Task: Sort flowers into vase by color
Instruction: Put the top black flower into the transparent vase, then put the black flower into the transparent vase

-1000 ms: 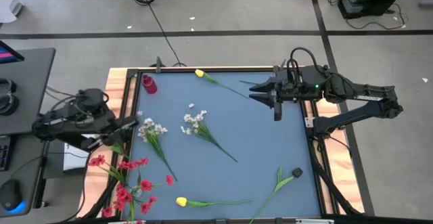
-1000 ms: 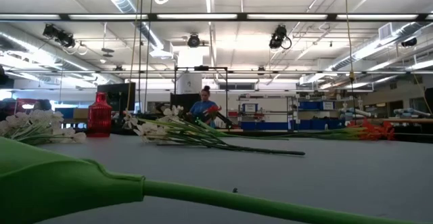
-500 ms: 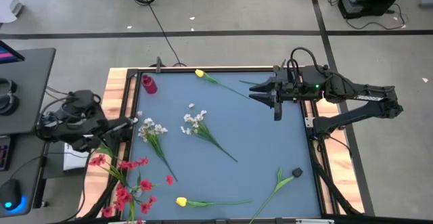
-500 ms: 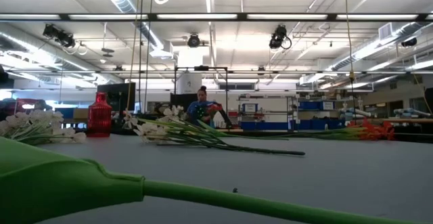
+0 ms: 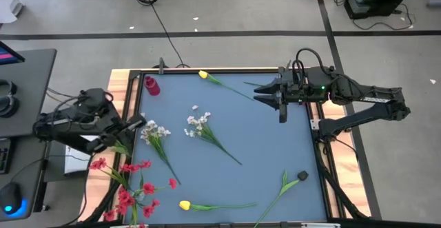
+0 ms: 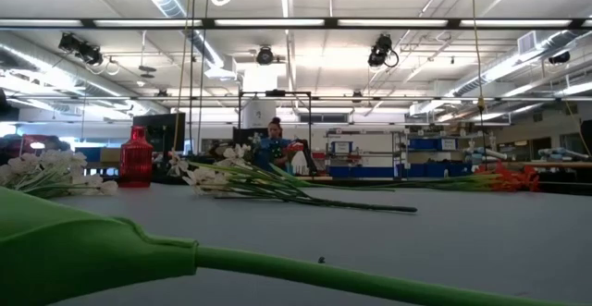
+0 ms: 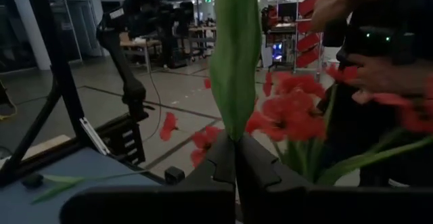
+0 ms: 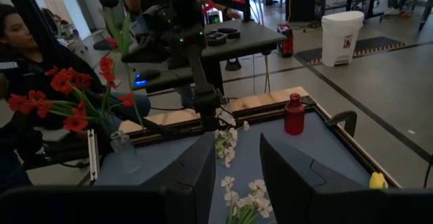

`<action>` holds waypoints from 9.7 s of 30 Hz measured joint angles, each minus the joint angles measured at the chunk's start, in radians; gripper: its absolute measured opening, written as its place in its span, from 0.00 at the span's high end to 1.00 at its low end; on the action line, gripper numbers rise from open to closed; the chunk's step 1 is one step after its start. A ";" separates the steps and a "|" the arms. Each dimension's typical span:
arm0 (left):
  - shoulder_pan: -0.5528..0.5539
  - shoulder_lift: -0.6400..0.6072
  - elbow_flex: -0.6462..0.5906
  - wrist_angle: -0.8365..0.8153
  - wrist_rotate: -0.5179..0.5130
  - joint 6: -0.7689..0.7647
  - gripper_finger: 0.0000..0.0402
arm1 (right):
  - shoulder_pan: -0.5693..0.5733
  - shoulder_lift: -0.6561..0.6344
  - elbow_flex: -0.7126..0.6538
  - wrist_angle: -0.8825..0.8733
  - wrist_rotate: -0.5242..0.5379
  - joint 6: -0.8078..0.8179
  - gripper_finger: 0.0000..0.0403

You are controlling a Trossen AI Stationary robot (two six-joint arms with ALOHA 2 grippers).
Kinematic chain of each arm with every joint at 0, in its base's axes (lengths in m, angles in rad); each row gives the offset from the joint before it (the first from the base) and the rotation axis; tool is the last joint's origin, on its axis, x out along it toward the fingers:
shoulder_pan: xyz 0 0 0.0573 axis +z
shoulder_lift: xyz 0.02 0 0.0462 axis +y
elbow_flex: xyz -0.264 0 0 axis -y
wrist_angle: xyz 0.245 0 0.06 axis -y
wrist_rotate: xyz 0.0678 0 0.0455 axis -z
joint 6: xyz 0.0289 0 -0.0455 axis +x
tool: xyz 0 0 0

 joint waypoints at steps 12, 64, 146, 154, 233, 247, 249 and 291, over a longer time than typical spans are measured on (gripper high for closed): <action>-0.071 0.050 -0.137 0.041 0.036 -0.024 1.00 | 0.000 0.000 0.000 0.000 0.000 0.000 0.69; -0.478 -0.167 -0.374 0.585 -0.136 -0.317 1.00 | 0.000 0.000 0.000 0.005 0.000 0.000 0.69; -0.437 0.414 0.482 -0.356 -0.787 -0.297 0.40 | 0.000 0.000 0.000 0.004 0.000 0.000 0.69; -0.243 0.538 0.574 -0.448 -0.756 -0.236 0.55 | 0.000 0.000 0.000 0.005 0.000 0.000 0.69; 0.281 0.881 0.574 -0.625 -0.786 -0.185 0.57 | 0.748 0.595 -0.071 -0.664 -0.348 2.198 0.69; 0.281 0.881 0.574 -0.626 -0.786 -0.241 0.57 | 0.760 0.785 -0.128 -0.364 -0.358 2.200 0.69; 0.281 0.881 0.574 -0.626 -0.786 -0.244 0.57 | 0.760 0.804 -0.128 -0.364 -0.356 2.199 0.69; 0.283 0.859 0.586 -0.613 -0.777 -0.266 0.57 | 0.512 0.775 -0.131 -0.500 0.043 1.306 0.99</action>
